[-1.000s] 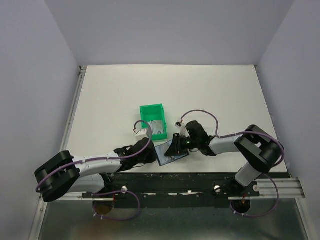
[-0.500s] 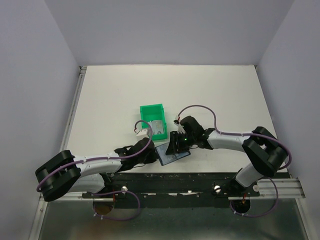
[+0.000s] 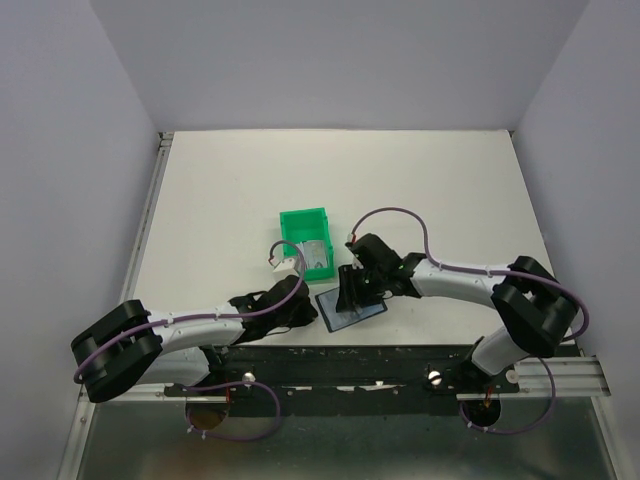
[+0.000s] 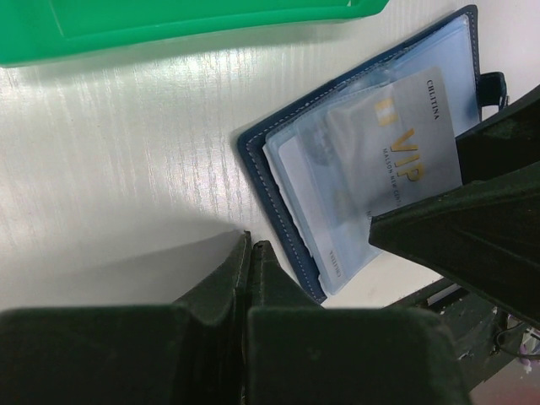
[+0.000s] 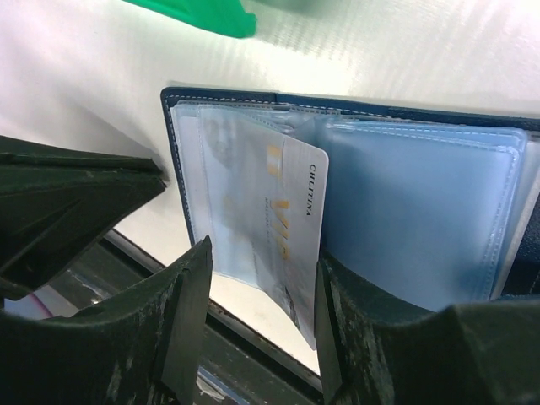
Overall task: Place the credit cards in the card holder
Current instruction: Insert the credit card into the card holder.
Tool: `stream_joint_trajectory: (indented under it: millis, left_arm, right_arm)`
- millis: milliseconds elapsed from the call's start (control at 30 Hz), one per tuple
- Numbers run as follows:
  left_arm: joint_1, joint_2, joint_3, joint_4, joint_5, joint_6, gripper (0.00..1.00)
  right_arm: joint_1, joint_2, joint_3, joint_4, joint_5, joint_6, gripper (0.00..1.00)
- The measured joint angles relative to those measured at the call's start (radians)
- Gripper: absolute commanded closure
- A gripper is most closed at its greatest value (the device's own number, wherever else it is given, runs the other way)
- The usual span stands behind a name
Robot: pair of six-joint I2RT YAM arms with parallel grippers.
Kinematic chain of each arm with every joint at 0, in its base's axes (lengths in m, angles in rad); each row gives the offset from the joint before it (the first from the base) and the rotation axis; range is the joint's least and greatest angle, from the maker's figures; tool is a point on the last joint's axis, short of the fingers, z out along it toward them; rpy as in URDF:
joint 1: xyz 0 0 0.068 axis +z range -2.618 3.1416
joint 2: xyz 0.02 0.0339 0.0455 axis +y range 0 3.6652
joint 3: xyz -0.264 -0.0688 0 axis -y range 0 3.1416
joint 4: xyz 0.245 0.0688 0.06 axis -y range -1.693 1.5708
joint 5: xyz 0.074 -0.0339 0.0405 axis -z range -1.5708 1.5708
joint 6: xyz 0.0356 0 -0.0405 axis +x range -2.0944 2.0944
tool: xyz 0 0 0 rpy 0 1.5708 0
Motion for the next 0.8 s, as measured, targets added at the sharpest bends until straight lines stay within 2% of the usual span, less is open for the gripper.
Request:
stream_joint_trajectory:
  millis: [800]
  left_arm:
    - [0.000, 0.002, 0.000, 0.003, 0.003, 0.000, 1.00]
  right_arm:
    - [0.002, -0.110, 0.000, -0.193, 0.117, 0.000, 0.44]
